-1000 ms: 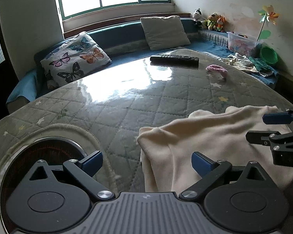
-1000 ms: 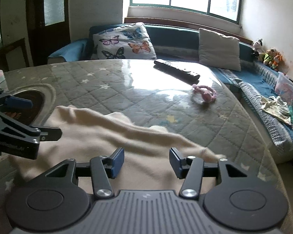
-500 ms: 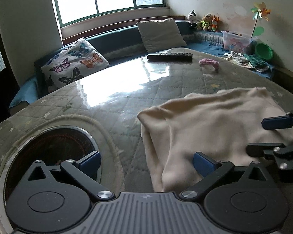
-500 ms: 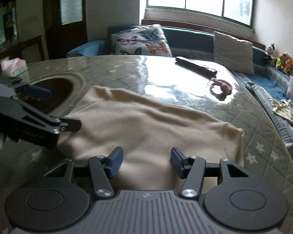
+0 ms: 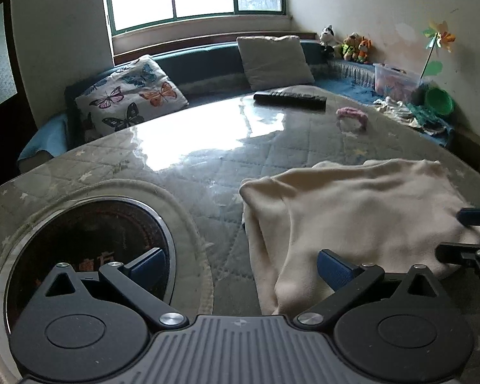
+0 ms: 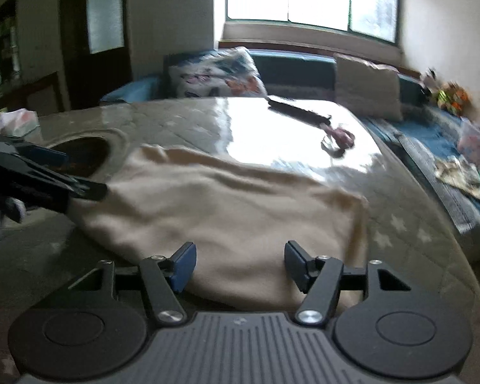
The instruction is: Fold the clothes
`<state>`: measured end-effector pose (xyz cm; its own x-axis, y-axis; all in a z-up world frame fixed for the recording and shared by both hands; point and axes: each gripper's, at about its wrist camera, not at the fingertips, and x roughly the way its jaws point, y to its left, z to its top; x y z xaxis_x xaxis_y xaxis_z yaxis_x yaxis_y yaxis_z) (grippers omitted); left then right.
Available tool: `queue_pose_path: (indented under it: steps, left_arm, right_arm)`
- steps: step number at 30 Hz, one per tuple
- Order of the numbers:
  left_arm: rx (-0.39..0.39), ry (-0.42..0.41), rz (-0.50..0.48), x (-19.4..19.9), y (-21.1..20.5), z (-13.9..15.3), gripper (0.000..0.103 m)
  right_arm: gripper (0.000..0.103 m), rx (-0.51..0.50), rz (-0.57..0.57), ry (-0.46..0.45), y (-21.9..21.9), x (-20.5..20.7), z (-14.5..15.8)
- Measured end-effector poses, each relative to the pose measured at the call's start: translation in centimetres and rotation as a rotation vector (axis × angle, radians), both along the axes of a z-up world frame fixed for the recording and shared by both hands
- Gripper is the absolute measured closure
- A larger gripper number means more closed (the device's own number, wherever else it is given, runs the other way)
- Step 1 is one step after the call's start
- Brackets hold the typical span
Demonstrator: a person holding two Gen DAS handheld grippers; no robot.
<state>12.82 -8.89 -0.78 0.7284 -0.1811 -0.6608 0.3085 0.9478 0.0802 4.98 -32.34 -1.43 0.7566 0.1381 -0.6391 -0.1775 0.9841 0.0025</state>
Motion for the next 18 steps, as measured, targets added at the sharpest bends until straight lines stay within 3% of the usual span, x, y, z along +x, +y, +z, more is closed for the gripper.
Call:
queue_pose_path:
  steps: [13, 18]
  left_arm:
    - [0.017, 0.040, 0.008, 0.0, -0.3, -0.7, 0.000]
    - [0.016, 0.050, 0.010, 0.0, -0.3, -0.7, 0.000]
  right_arm:
    - [0.036, 0.063, -0.033, -0.009, -1.7, -0.8, 0.1]
    - [0.028, 0.073, -0.039, -0.009, -1.8, -0.7, 0.0]
